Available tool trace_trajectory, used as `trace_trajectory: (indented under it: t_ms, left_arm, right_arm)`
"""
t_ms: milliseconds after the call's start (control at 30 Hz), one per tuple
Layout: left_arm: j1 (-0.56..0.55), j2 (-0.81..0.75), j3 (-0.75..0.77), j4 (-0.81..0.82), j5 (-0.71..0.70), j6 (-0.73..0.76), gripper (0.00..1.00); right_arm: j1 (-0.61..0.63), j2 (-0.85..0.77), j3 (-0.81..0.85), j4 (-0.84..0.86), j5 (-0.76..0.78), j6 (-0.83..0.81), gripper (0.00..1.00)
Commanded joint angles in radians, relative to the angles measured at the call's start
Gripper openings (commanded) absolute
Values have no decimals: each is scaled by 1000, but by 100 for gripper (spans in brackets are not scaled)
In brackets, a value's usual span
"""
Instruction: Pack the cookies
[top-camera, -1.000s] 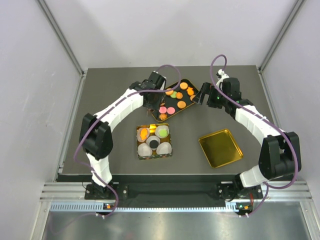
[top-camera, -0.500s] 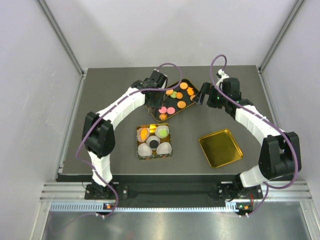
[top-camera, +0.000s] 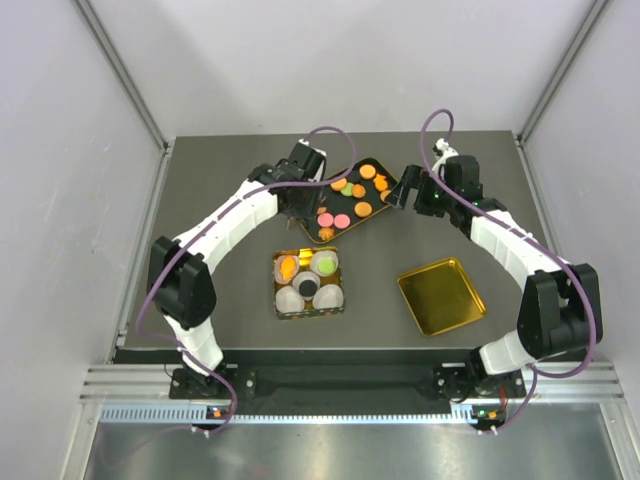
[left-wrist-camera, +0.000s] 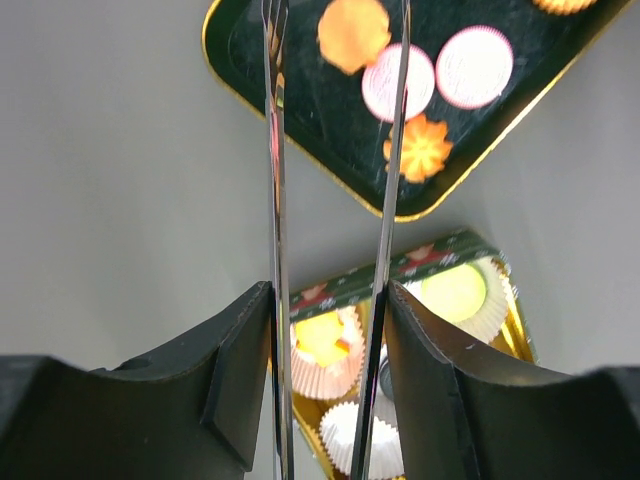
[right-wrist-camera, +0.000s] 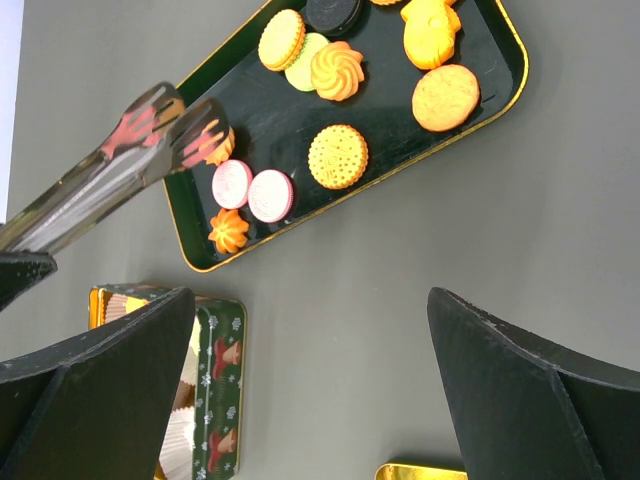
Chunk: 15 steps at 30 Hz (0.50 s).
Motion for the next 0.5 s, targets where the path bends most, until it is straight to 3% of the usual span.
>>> trace_trajectory:
  t_ms: [0, 467]
  left_arm:
    - [-4, -60, -33, -3, 8, 2, 52]
    - [-4, -3, -28, 9, 47, -6, 51]
  right_arm:
    - [11, -6, 61, 23, 0, -14, 100]
    - [11, -10, 63, 20, 2, -15, 100]
